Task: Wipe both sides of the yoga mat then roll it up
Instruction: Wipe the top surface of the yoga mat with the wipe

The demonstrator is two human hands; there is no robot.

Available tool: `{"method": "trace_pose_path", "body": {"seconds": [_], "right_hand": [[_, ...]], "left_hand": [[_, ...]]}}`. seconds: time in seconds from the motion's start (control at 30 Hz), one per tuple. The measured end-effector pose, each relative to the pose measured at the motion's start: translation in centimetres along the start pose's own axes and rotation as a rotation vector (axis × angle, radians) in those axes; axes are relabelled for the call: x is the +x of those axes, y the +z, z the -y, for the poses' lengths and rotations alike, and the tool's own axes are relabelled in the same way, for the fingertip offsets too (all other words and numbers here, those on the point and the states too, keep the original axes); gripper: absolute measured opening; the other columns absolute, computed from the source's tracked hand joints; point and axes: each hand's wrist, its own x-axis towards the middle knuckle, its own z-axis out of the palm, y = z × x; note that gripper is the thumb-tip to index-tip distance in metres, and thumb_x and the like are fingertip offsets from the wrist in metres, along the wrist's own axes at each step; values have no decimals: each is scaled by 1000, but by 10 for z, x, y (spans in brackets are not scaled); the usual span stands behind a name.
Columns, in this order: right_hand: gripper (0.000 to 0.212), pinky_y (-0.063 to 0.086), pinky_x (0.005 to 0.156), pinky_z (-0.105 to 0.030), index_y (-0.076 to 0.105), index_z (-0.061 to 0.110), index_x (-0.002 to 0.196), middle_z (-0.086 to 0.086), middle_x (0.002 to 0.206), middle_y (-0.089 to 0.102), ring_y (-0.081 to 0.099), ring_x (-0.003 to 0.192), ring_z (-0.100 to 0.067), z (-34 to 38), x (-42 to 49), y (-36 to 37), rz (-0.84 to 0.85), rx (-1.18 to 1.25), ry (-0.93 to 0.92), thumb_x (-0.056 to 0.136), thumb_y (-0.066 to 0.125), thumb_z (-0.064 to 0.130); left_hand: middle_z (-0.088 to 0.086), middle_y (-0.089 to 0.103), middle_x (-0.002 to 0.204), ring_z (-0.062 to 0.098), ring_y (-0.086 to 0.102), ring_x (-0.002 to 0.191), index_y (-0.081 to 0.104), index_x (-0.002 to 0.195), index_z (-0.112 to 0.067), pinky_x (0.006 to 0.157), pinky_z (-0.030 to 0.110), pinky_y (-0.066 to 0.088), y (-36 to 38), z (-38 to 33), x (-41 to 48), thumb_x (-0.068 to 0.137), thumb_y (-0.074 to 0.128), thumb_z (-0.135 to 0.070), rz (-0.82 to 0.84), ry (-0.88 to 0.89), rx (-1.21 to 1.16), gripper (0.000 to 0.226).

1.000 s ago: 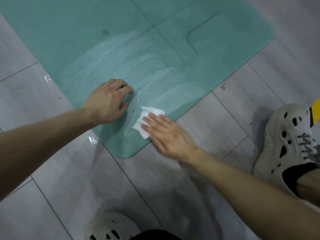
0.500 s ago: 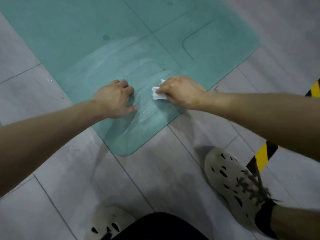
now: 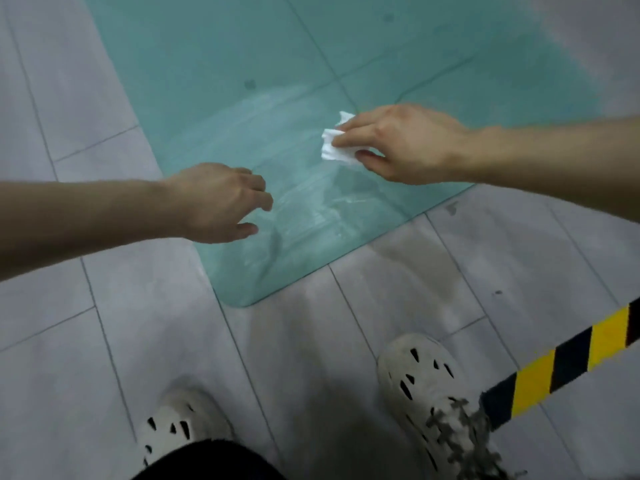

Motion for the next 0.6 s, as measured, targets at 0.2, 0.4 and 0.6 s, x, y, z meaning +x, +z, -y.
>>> {"method": "trace_pose_path", "body": {"seconds": [0.2,0.4,0.6], "right_hand": [[47,51,102,-45,63,23,143,-5,145,63,61,129,-34,-39,-5,46,12,221,212,98,51,13],[49,49,106,-45,61,28,145,-2,149,60,58,131,-34,-64,-13,60,69,257,283,99,52,14],[53,46,112,-46,59,30,147,-2,153,58,53,140,-30,-72,-19,76,38,308,297,98,49,15]], "left_hand": [[1,63,120,29,64,108,63,130,-23,81,45,58,4,-67,37,94,61,-50,-76,-61,-105,45],[3,57,123,27,59,108,60,127,-24,82,45,55,37,-99,91,90,62,-56,-146,-118,-115,49],[7,55,120,32,55,103,58,122,-20,75,44,51,56,-114,122,79,63,-66,-200,-292,-96,64]]}}
